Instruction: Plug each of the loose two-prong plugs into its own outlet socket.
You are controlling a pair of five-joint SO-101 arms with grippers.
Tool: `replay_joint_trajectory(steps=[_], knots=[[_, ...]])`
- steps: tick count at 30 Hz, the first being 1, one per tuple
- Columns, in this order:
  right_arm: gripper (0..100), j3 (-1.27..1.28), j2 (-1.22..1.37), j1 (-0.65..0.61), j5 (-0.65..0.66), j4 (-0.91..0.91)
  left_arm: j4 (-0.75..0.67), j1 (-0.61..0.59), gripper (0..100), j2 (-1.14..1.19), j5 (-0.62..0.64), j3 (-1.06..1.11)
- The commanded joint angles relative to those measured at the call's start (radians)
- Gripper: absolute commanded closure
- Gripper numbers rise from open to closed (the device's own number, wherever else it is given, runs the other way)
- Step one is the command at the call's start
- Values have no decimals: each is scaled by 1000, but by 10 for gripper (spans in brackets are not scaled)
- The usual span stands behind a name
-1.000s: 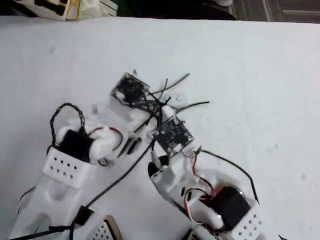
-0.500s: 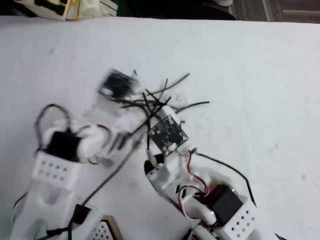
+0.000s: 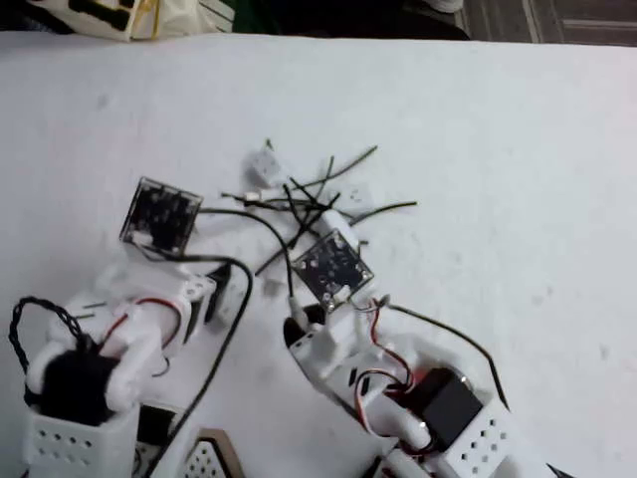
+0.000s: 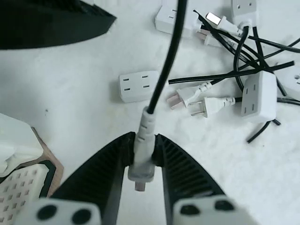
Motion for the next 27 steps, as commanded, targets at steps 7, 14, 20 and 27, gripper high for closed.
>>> replay_joint_trajectory(steps=[7,14,20,27], knots=[[981,-8,-1,-97,-9,-85,-48,236,793,-48,12,41],[981,-8,-1,-99,-9,-87,-40,348,744,-48,11,41],[981,-8,-1,-97,-9,-87,-40,352,731,-48,11,32],[981,-6,-1,-96,-9,-85,6,205,731,-71,9,-40]])
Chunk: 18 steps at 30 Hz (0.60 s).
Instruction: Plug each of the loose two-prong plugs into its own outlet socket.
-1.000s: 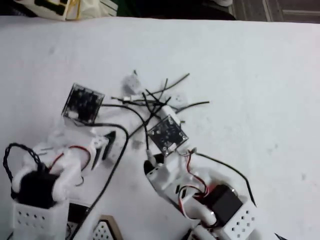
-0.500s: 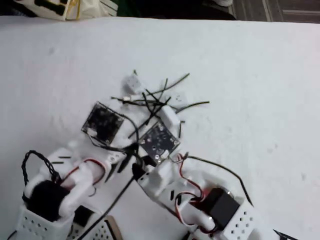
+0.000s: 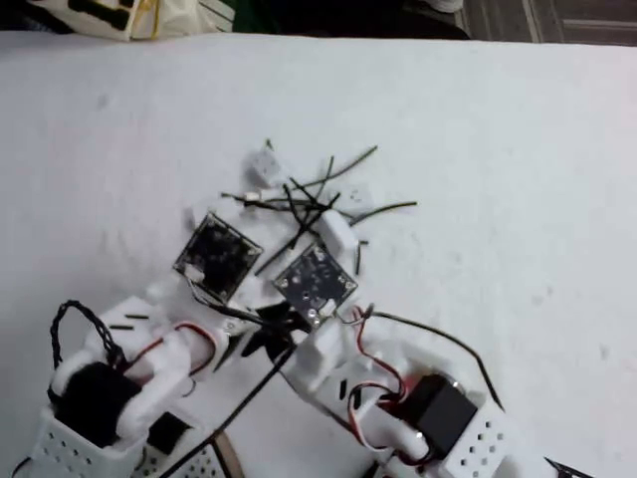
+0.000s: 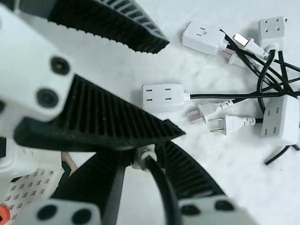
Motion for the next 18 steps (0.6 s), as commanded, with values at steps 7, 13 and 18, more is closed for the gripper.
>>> replay_joint_trajectory(steps=[7,13,18], knots=[[981,-6,-1,-7,-3,-25,14,-470,731,-47,-81,-141],[981,-15,81,-7,0,-56,9,-691,732,-47,-106,-98],[981,-52,298,-13,25,-168,-41,-843,732,-48,-107,32]])
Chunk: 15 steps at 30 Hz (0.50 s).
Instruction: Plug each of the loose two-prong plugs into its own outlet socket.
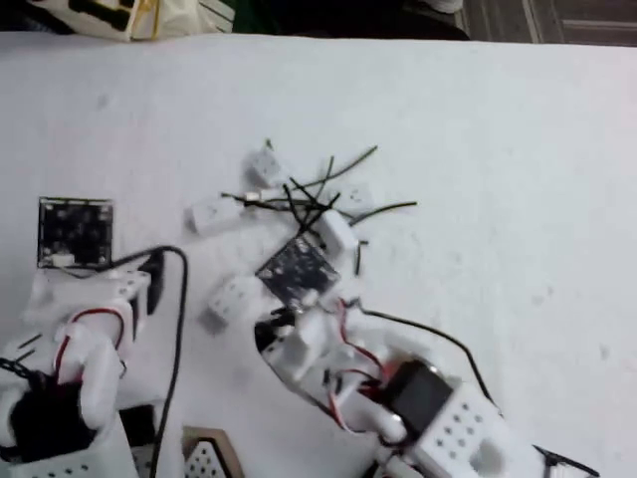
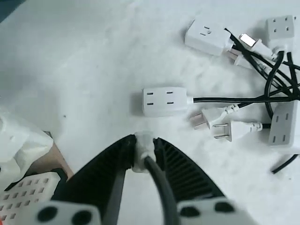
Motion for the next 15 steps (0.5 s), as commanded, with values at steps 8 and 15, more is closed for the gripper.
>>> replay_joint_trajectory(steps=[8,15], knots=[[981,-155,366,-15,21,-162,-235,-311,732,-13,-6,310],[981,-173,499,-67,21,-282,-275,-357,732,-13,-8,448]])
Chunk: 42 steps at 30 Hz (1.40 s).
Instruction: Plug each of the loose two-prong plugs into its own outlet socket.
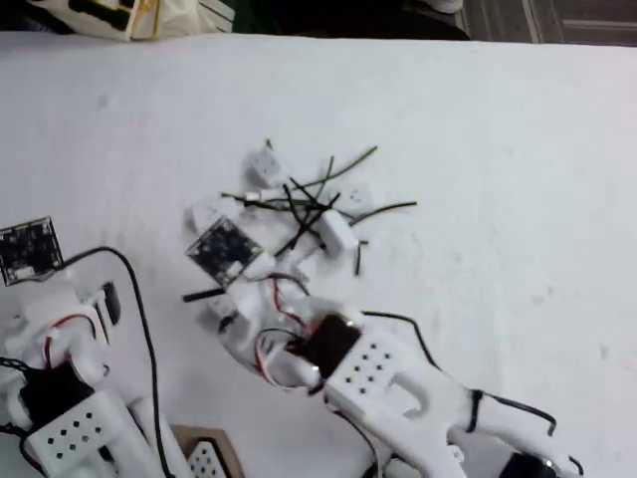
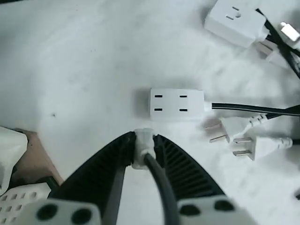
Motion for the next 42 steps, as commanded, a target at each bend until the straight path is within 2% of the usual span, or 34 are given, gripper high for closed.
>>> replay_joint_trajectory(steps=[1,7,23,28,42], knots=[[981,-55,48,-18,8,-79,-23,-10,732,-10,-8,41],[981,-64,170,-15,9,-191,-23,-7,732,-10,-9,69],[981,-278,447,54,9,-189,-52,-7,732,-10,-8,103],[981,-308,484,93,31,-188,-54,-7,732,-10,-6,103],[981,-310,501,70,58,-137,-57,-5,732,-12,-3,107]])
